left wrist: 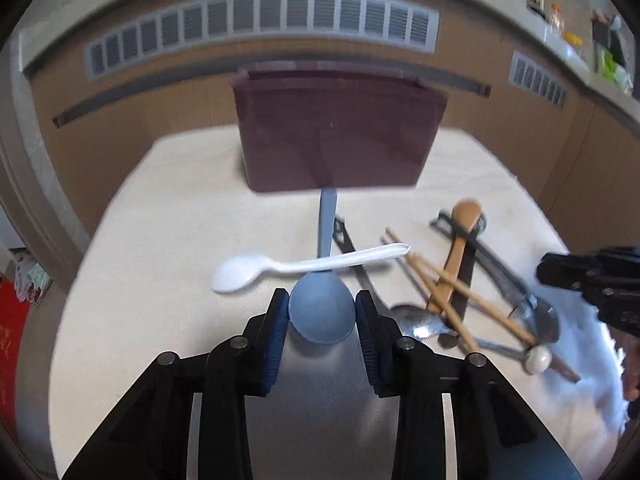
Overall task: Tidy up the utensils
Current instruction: 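Grasp the blue plastic spoon with the left tool and lift it, then carry both held utensils over the maroon caddy and open both tools inside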
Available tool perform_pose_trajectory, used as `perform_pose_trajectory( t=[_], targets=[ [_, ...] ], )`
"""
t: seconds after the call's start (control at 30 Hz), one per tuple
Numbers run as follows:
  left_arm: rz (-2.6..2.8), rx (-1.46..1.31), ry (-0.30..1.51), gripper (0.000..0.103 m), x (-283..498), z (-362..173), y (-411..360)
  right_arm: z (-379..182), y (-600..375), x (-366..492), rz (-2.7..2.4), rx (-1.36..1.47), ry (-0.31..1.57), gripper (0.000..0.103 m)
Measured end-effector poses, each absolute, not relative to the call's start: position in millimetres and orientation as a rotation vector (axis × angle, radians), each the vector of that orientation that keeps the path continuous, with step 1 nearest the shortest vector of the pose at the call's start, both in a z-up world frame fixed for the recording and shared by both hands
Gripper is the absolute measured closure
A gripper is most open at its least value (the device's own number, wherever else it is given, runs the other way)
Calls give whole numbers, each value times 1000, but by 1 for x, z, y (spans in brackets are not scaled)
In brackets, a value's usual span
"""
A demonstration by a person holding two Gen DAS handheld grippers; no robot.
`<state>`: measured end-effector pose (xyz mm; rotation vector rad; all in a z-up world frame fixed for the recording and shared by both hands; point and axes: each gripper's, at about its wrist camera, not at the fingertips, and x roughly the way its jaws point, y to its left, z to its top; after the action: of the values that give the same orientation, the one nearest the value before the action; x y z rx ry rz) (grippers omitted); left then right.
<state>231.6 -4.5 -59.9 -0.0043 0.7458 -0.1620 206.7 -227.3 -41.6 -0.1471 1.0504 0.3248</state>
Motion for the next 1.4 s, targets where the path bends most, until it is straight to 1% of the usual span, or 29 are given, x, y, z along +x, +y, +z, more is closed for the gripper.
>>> perform_pose_trajectory(
  t=[0.07, 0.2, 0.4, 0.43, 0.47, 0.5, 0.63, 0.87, 1.03, 1.13, 1.27, 1.4],
  targets=[
    [-166, 7, 672, 68, 221, -37, 3, -45, -221, 217, 353, -148, 1066, 88],
    [-174, 14, 584, 69, 209, 1, 18, -57, -210, 237, 348, -172, 1089, 79],
    [-178, 33, 549, 70, 198, 19, 29, -75, -209, 253, 341, -144, 1151, 79],
    [-176, 31, 552, 70, 198, 19, 30, -75, -209, 253, 346, -140, 1158, 80],
    [-176, 26, 557, 70, 200, 18, 31, -74, -208, 251, 351, -150, 1159, 90],
    [-179, 17, 562, 70, 199, 18, 32, -72, -206, 248, 349, -168, 1153, 92],
    [-182, 9, 569, 70, 198, 17, 32, -55, -205, 232, 358, -195, 1100, 92],
    [-234, -34, 583, 70, 190, 21, 30, -6, -209, 206, 352, -160, 982, 92],
    [-268, -35, 535, 71, 180, 43, 25, 43, -205, 195, 356, -121, 860, 92],
    [-310, -28, 480, 71, 183, 74, 20, 93, -199, 205, 344, -128, 716, 92],
    [-357, -19, 338, 71, 202, 140, 18, 163, -184, 234, 296, -135, 469, 92],
    [-350, -34, 225, 71, 234, 192, 21, 193, -171, 267, 271, -101, 336, 92]
  ],
)
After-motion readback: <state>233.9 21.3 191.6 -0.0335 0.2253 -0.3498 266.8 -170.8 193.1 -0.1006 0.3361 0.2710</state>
